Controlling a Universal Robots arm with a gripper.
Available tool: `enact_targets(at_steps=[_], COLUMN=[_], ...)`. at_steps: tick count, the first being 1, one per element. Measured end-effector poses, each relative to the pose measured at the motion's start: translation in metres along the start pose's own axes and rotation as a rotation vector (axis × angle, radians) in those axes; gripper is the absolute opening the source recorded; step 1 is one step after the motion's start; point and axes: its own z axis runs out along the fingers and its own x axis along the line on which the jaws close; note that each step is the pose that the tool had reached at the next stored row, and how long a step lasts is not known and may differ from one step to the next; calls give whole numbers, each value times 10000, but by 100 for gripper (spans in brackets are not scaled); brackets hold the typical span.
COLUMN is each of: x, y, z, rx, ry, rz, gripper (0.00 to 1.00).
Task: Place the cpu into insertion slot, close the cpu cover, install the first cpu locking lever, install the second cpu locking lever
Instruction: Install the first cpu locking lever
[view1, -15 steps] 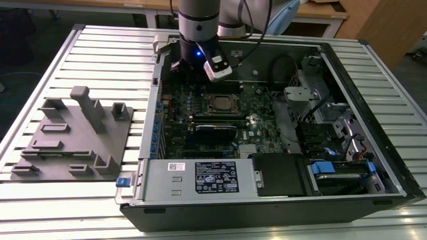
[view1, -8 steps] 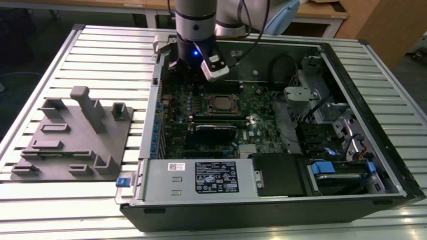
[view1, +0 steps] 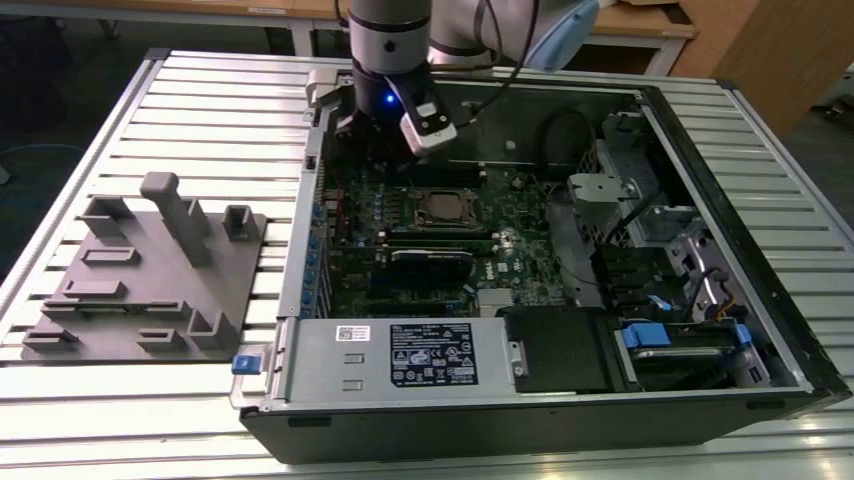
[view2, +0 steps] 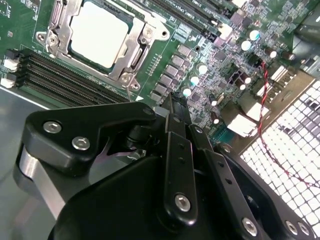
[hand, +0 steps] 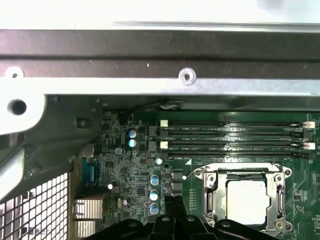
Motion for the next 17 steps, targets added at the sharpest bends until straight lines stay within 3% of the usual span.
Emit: enact_targets(at_steps=[7,17], x=[1,7], y=[40,132], z=[-52,-73], rx=[1,2], ry=[-14,-38], rz=[32,30], gripper=[11,11])
